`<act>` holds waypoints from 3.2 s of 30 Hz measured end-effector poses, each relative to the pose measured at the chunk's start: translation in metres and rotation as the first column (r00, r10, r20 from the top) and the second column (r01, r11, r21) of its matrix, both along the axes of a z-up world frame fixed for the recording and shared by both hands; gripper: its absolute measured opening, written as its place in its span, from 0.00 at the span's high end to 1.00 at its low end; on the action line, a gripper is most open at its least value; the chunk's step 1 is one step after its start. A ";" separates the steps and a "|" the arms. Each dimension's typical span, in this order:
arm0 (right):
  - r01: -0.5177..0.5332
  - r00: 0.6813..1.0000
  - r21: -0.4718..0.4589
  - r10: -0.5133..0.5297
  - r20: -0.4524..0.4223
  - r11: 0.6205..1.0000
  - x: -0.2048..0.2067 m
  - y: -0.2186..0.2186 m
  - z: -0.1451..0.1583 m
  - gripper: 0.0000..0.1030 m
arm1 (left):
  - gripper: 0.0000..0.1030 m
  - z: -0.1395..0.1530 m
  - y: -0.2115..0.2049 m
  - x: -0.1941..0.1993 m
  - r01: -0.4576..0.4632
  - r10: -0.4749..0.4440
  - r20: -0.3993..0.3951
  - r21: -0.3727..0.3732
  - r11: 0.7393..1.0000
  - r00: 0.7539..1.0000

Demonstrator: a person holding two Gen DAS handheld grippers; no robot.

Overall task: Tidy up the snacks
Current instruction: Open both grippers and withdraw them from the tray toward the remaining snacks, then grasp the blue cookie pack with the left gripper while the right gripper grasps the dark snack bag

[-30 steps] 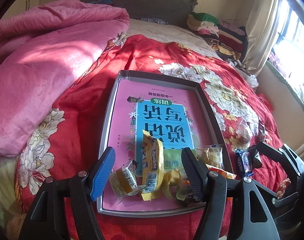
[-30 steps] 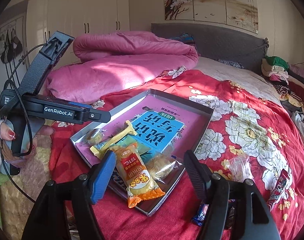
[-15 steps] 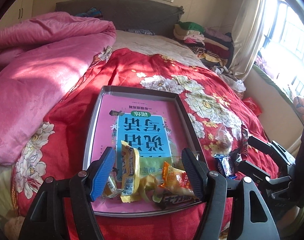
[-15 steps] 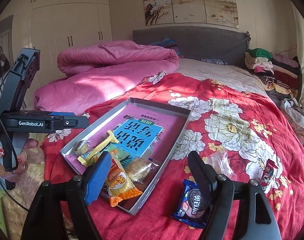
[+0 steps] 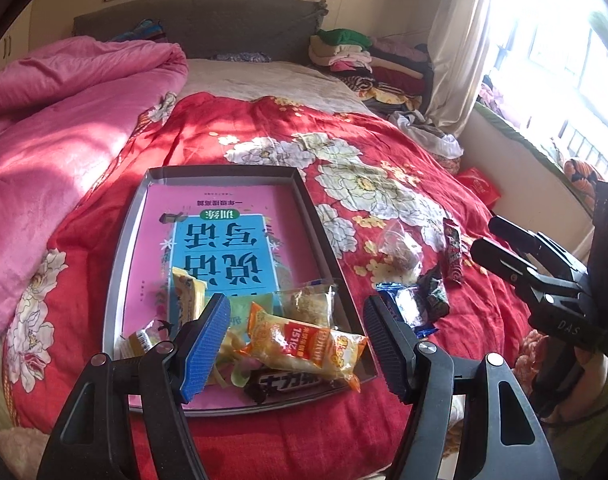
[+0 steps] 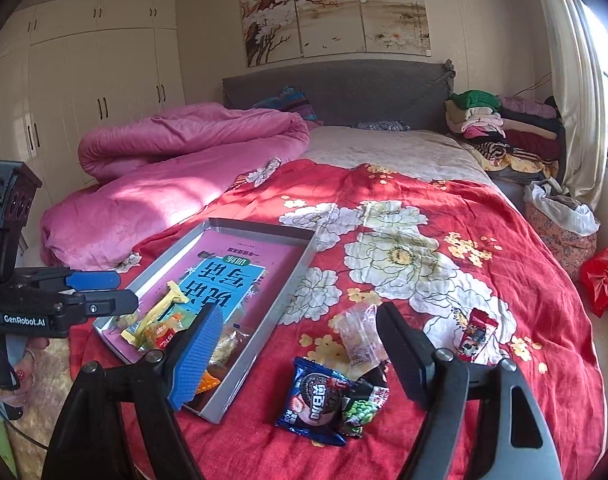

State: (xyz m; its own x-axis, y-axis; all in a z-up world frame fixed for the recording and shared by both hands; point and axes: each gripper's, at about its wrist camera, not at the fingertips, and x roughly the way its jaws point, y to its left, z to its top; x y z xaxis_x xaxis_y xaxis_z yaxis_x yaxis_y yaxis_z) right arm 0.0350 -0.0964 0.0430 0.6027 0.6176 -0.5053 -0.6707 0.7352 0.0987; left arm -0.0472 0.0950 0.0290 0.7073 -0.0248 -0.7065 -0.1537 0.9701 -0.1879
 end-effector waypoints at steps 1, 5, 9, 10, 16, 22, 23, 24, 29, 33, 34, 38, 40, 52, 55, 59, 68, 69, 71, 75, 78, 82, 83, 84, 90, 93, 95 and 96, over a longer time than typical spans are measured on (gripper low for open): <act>0.009 1.000 0.003 -0.009 0.000 1.000 0.001 -0.003 0.001 0.24 | 0.31 0.000 -0.003 0.000 0.007 -0.007 -0.002 0.002 1.000 1.000; 0.046 0.999 0.013 -0.046 0.001 0.999 0.008 -0.017 0.004 0.24 | 0.31 0.000 -0.015 0.002 0.034 -0.034 -0.007 0.006 0.999 0.999; 0.084 0.996 0.021 -0.084 -0.004 0.996 0.014 -0.030 0.006 0.24 | 0.31 -0.001 -0.026 0.003 0.056 -0.056 -0.016 0.005 0.998 0.998; 0.092 0.996 0.021 -0.092 -0.007 0.995 0.016 -0.033 0.006 0.24 | 0.31 -0.002 -0.028 0.003 0.063 -0.062 -0.019 0.004 0.998 0.998; 0.134 0.991 0.030 -0.133 -0.033 0.991 0.022 -0.048 0.004 0.24 | 0.31 -0.003 -0.047 0.009 0.106 -0.106 -0.038 0.007 0.994 0.994; 0.149 0.987 0.031 -0.146 -0.073 0.988 0.028 -0.059 -0.002 0.24 | 0.31 -0.009 -0.070 0.021 0.159 -0.157 -0.071 0.011 0.987 0.985; 0.150 0.986 0.033 -0.147 -0.081 0.988 0.028 -0.061 -0.003 0.24 | 0.31 -0.010 -0.074 0.023 0.169 -0.167 -0.077 0.011 0.986 0.983; 0.153 0.985 0.034 -0.149 -0.087 0.988 0.029 -0.062 -0.004 0.24 | 0.31 -0.011 -0.078 0.025 0.176 -0.175 -0.083 0.016 0.984 0.981; 0.151 0.982 0.036 -0.146 -0.122 0.988 0.034 -0.067 -0.008 0.24 | 0.31 -0.016 -0.093 0.033 0.212 -0.209 -0.106 0.016 0.977 0.972; 0.139 0.980 0.033 -0.133 -0.149 0.990 0.036 -0.065 -0.012 0.24 | 0.31 -0.022 -0.100 0.041 0.228 -0.225 -0.127 0.007 0.974 0.966; 0.135 0.980 0.032 -0.128 -0.153 0.990 0.036 -0.065 -0.013 0.24 | 0.31 -0.023 -0.102 0.043 0.231 -0.228 -0.132 0.006 0.973 0.965; 0.115 0.978 0.021 -0.110 -0.175 0.993 0.037 -0.060 -0.018 0.24 | 0.31 -0.028 -0.109 0.051 0.242 -0.239 -0.147 0.003 0.970 0.960; 0.105 0.976 0.013 -0.100 -0.192 0.994 0.038 -0.057 -0.022 0.24 | 0.31 -0.031 -0.112 0.054 0.247 -0.243 -0.156 0.005 0.969 0.957; 0.034 0.958 -0.034 -0.042 -0.282 0.999 0.047 -0.042 -0.049 0.24 | 0.31 -0.055 -0.124 0.072 0.268 -0.264 -0.218 -0.010 0.963 0.940; 0.027 0.945 -0.049 -0.041 -0.323 0.998 0.054 -0.039 -0.060 0.24 | 0.31 -0.063 -0.124 0.077 0.263 -0.261 -0.232 -0.022 0.965 0.937; 0.019 0.929 -0.069 -0.043 -0.367 0.997 0.060 -0.036 -0.072 0.26 | 0.31 -0.070 -0.124 0.081 0.260 -0.258 -0.249 -0.028 0.965 0.933; -0.015 0.906 -0.111 -0.033 -0.422 0.994 0.069 -0.020 -0.092 0.37 | 0.31 -0.082 -0.124 0.091 0.250 -0.250 -0.273 -0.036 0.968 0.929; -0.014 0.905 -0.117 -0.038 -0.424 0.993 0.070 -0.019 -0.094 0.38 | 0.31 -0.082 -0.124 0.092 0.248 -0.249 -0.275 -0.037 0.968 0.929; -0.008 0.901 -0.127 -0.048 -0.432 0.992 0.072 -0.020 -0.097 0.42 | 0.31 -0.084 -0.124 0.094 0.245 -0.246 -0.280 -0.037 0.969 0.928; 0.010 0.895 -0.113 -0.059 -0.441 0.994 0.074 -0.028 -0.098 0.50 | 0.31 -0.088 -0.124 0.098 0.237 -0.239 -0.290 -0.042 0.971 0.927; 0.032 0.901 -0.128 -0.084 -0.425 0.991 0.076 -0.033 -0.096 0.58 | 0.31 -0.091 -0.124 0.102 0.229 -0.231 -0.297 -0.042 0.973 0.926; 0.037 0.876 -0.104 -0.082 -0.475 0.994 0.082 -0.037 -0.103 0.58 | 0.31 -0.093 -0.126 0.105 0.228 -0.228 -0.301 -0.035 0.973 0.926; 0.033 0.871 -0.097 -0.076 -0.485 0.995 0.083 -0.037 -0.105 0.58 | 0.31 -0.093 -0.127 0.106 0.227 -0.226 -0.303 -0.034 0.973 0.926; 0.028 0.865 -0.089 -0.069 -0.496 0.996 0.083 -0.036 -0.107 0.58 | 0.31 -0.093 -0.127 0.107 0.225 -0.224 -0.302 -0.032 0.974 0.927; 0.015 0.858 -0.104 -0.067 -0.510 0.994 0.085 -0.028 -0.115 0.58 | 0.31 -0.096 -0.133 0.114 0.225 -0.224 -0.306 -0.031 0.974 0.925; 0.014 0.853 -0.100 -0.064 -0.518 0.995 0.088 -0.028 -0.117 0.64 | 0.31 -0.098 -0.138 0.117 0.219 -0.211 -0.316 -0.009 0.976 0.925; 0.018 0.850 -0.089 -0.062 -0.523 0.996 0.088 -0.030 -0.117 0.65 | 0.31 -0.099 -0.138 0.119 0.208 -0.197 -0.319 0.001 0.978 0.927; 0.020 0.850 -0.080 -0.059 -0.524 0.997 0.088 -0.031 -0.116 0.66 | 0.31 -0.099 -0.138 0.120 0.203 -0.192 -0.319 0.003 0.979 0.928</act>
